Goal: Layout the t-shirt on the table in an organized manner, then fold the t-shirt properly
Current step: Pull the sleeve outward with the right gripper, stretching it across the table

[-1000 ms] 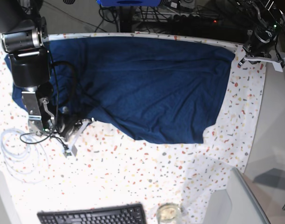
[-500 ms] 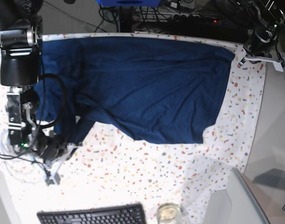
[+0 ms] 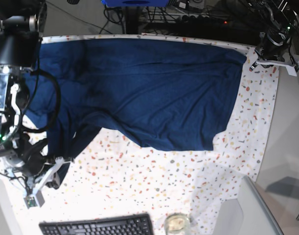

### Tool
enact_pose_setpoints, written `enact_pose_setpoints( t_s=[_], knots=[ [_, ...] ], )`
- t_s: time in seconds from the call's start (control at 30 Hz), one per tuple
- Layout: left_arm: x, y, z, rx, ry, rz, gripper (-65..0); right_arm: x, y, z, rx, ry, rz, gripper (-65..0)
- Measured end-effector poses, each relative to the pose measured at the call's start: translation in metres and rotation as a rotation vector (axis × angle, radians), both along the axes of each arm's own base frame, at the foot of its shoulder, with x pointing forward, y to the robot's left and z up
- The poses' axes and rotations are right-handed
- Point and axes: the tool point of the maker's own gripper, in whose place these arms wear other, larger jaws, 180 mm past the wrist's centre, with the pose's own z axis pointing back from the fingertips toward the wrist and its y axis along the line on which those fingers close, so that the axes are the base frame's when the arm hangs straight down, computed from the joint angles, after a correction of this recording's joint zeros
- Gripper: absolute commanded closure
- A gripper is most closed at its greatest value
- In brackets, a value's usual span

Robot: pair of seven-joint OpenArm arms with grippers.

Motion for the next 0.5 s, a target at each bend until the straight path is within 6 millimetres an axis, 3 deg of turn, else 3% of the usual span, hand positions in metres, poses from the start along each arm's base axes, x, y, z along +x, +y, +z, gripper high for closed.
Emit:
enact_pose_setpoints(
  t_s=[0.07,0.17,0.23,0.37,0.5],
  knots=[
    [0.000,0.000,0.000,0.001,0.001,0.000,0.0,-0.004,0.003,0.008,-0.004,-0.030,0.012,0.0],
    [0.001,-0.001,0.000,-0.002,0.000,-0.005,0.0,0.004,0.008,0.038,0.009,-0.155,0.021,0.0],
    [0.001,-0.002,0.000,-0.002,-0.001,-0.004,0.0,0.006,0.009,0.042,0.008,-0.164,0.024,0.0],
    [0.001,-0.002,-0.001,-0.002,0.001,-0.003,0.0,-0.009,0.007,0.014,0.000,-0.064,0.021,0.0],
    [0.001,-0.002,-0.001,-0.003,0.000,-0.003,0.0,-0.043,0.018,-0.051,0.046,0.117,0.004,-0.2]
  ],
)
